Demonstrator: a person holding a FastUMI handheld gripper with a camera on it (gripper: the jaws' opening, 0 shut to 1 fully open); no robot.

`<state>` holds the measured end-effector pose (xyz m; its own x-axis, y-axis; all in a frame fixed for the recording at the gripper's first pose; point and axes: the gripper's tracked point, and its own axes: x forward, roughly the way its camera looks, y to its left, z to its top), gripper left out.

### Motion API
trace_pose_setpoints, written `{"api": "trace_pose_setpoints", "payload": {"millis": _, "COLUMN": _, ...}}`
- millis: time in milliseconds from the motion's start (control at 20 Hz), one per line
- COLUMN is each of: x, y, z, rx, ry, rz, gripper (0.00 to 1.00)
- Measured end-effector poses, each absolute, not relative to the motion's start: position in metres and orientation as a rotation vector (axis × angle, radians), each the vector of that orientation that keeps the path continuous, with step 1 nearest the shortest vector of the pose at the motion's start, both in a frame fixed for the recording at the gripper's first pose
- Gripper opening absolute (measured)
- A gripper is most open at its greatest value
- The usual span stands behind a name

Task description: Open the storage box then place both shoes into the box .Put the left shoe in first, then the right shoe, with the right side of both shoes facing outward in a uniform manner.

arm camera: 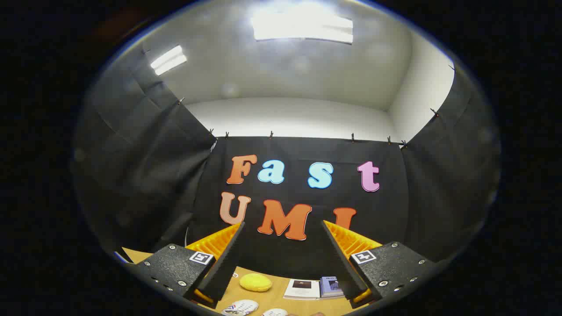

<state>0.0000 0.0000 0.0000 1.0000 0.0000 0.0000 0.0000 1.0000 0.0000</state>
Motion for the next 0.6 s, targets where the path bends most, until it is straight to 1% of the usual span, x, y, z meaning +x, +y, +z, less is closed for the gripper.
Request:
{"api": "trace_pose_setpoints", "payload": {"millis": 300, "x": 0.002, "y": -0.009, "z": -0.005, "rx": 0.001, "ry": 0.016, "rz": -0.036, "gripper": 0.98}}
{"api": "trace_pose_setpoints", "payload": {"millis": 600, "x": 0.004, "y": -0.008, "z": -0.013, "rx": 0.012, "ry": 0.054, "rz": -0.039, "gripper": 0.98}}
